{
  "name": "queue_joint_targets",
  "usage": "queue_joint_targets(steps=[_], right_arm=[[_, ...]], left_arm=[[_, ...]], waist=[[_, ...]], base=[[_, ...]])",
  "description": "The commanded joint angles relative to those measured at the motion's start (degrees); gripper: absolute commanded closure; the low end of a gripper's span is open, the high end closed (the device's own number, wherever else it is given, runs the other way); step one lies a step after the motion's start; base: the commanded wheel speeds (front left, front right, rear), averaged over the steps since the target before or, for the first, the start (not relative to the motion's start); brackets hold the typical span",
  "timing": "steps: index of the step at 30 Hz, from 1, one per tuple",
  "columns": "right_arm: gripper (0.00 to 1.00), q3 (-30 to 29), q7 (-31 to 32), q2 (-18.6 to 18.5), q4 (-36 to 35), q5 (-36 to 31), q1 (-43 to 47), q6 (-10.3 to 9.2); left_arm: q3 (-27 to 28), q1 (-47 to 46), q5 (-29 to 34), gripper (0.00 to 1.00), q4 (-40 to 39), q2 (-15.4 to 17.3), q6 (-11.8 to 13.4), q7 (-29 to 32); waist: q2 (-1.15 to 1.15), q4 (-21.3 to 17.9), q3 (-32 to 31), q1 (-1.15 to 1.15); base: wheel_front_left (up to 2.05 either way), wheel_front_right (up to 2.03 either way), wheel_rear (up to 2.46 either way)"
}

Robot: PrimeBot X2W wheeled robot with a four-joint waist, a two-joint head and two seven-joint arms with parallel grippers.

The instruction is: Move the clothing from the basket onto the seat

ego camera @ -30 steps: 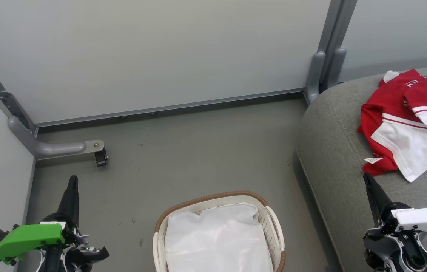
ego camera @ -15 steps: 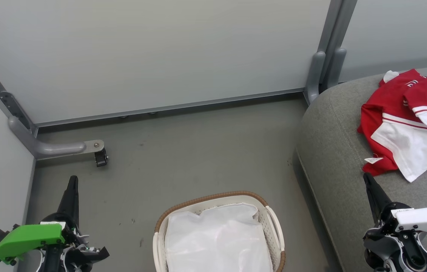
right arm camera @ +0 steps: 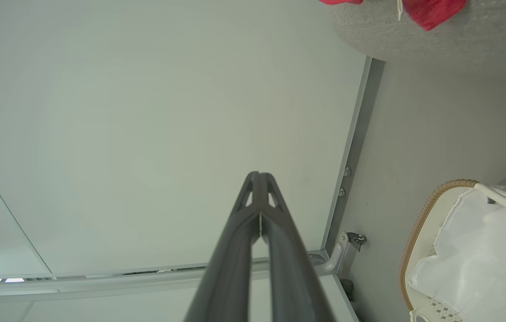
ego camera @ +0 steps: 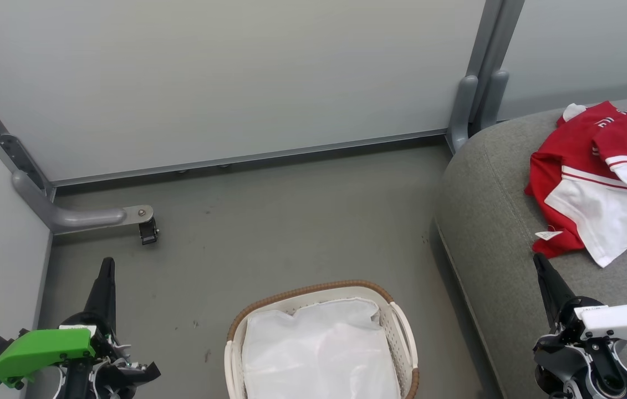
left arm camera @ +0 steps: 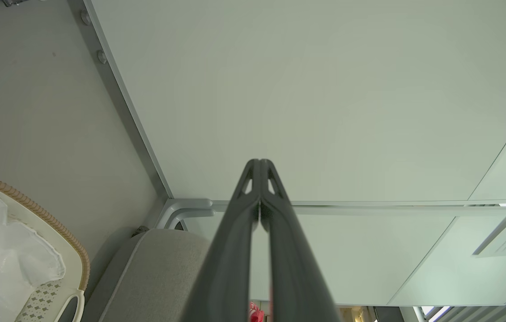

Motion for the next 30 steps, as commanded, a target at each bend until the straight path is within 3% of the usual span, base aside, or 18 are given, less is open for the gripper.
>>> queue_joint_targets(steps=[1,30], right_arm=[[1.0,-0.11,0.17,-0.3,-0.23,0.22,-0.43,0.0],[1.0,-0.1,0.16,-0.3,-0.22,0.22,-0.43,0.0]], left_arm=[[0.13,-0.58,-0.19,1.0,-0.13,0.27,-0.22,0.24],[0.13,-0.58,-0.2,1.0,-0.14,0.27,-0.22,0.24]], waist=[[0.0,0.0,0.0,0.0],[0.0,0.0,0.0,0.0]], base=[[0.0,0.0,0.0],[0.0,0.0,0.0]])
